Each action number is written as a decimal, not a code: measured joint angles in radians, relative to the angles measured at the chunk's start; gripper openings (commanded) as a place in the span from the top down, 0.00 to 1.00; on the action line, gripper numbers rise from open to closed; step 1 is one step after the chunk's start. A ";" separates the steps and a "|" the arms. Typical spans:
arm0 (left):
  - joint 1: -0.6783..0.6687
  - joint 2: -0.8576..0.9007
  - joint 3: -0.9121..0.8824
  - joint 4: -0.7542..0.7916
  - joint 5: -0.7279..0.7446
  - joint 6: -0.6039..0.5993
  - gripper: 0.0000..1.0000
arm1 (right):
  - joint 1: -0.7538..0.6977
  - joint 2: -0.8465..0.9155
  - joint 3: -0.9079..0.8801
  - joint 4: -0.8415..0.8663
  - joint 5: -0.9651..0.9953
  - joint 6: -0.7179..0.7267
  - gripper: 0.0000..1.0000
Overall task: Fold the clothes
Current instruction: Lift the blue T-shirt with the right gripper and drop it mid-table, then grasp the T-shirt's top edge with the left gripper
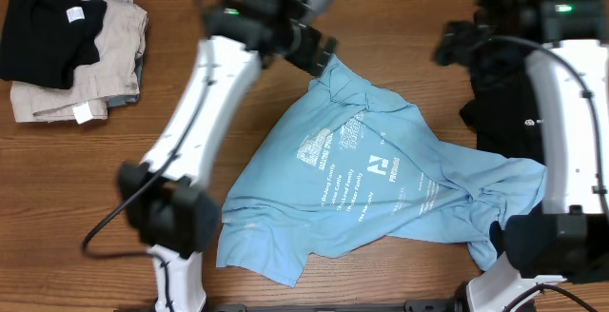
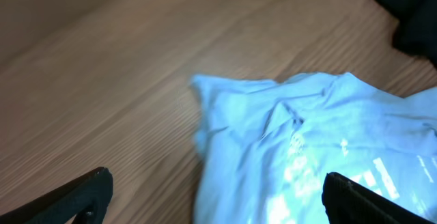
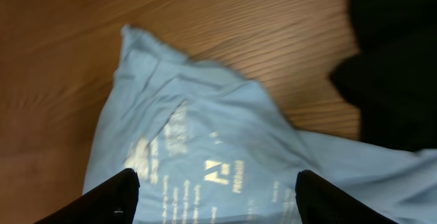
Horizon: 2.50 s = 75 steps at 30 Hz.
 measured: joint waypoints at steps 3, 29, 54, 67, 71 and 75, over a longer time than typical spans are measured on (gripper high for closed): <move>-0.053 0.082 0.000 0.048 0.000 -0.002 0.00 | -0.072 -0.001 0.000 -0.009 0.007 0.000 0.22; -0.121 0.345 0.000 0.135 -0.110 -0.146 0.39 | -0.099 -0.005 -0.137 0.076 0.024 0.000 0.23; -0.121 0.380 0.000 0.188 -0.124 -0.172 0.83 | -0.099 -0.005 -0.147 0.135 0.024 0.000 0.24; -0.121 0.384 0.000 0.190 -0.143 -0.186 0.60 | -0.099 -0.005 -0.156 0.151 0.024 -0.001 0.23; -0.121 0.402 0.000 0.188 -0.150 -0.186 0.61 | -0.099 -0.005 -0.158 0.153 0.024 0.000 0.23; -0.121 0.410 0.000 0.195 -0.173 -0.186 0.65 | -0.099 -0.005 -0.158 0.158 0.028 -0.001 0.23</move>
